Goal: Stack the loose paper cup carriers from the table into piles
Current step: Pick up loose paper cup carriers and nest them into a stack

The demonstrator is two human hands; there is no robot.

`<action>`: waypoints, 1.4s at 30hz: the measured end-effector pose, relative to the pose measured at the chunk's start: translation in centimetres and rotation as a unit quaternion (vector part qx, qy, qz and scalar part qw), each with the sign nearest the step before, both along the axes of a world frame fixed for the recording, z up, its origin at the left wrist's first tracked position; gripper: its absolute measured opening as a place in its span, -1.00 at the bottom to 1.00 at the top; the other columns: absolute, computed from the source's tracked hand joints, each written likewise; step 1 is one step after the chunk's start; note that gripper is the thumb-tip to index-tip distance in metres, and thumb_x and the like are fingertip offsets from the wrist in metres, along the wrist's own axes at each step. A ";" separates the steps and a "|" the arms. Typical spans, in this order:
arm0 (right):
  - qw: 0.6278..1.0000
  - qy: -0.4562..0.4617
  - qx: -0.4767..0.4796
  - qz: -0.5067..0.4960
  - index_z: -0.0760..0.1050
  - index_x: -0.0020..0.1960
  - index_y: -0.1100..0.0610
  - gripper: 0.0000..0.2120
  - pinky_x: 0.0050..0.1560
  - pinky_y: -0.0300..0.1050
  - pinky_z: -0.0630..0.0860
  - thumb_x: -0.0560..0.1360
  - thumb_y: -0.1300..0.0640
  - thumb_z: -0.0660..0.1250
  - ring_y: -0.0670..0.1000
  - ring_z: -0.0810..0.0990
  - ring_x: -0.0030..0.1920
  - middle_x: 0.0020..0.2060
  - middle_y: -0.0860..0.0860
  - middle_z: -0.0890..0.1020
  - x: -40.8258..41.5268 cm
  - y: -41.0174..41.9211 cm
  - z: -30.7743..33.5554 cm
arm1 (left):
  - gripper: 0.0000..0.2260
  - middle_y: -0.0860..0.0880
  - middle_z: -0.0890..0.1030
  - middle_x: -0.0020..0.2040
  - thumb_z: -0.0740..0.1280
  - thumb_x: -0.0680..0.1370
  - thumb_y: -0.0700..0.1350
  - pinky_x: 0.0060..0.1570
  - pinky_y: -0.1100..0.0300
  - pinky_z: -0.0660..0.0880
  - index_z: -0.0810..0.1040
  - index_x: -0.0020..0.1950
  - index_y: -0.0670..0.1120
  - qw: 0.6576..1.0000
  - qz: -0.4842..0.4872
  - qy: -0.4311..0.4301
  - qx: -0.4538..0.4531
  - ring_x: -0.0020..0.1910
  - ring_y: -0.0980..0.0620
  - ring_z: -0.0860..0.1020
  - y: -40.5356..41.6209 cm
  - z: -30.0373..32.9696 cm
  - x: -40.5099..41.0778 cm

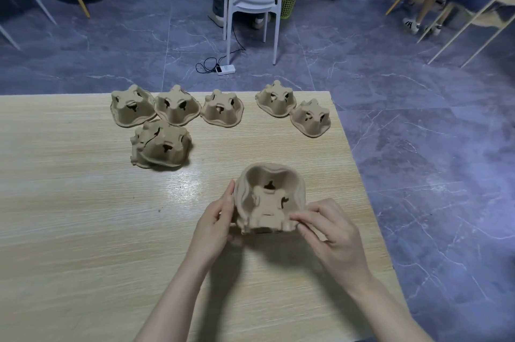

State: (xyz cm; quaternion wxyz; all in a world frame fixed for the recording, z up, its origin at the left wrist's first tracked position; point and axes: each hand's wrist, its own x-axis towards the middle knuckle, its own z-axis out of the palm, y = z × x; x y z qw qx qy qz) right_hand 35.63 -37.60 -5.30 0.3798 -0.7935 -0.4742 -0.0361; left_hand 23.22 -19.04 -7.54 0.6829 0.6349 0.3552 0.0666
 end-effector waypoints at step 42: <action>0.933 0.108 -0.294 -0.175 0.29 0.49 -0.03 -0.49 0.31 0.07 0.21 0.58 -0.02 0.28 0.21 0.25 0.36 0.35 0.13 0.44 23.0 11.0 -1.3 | -0.53 0.21 0.47 0.17 0.20 0.57 0.19 0.15 -0.01 0.52 0.12 0.39 0.57 0.992 -0.023 0.020 0.122 -0.14 0.21 0.48 1.9 -1.9 0.4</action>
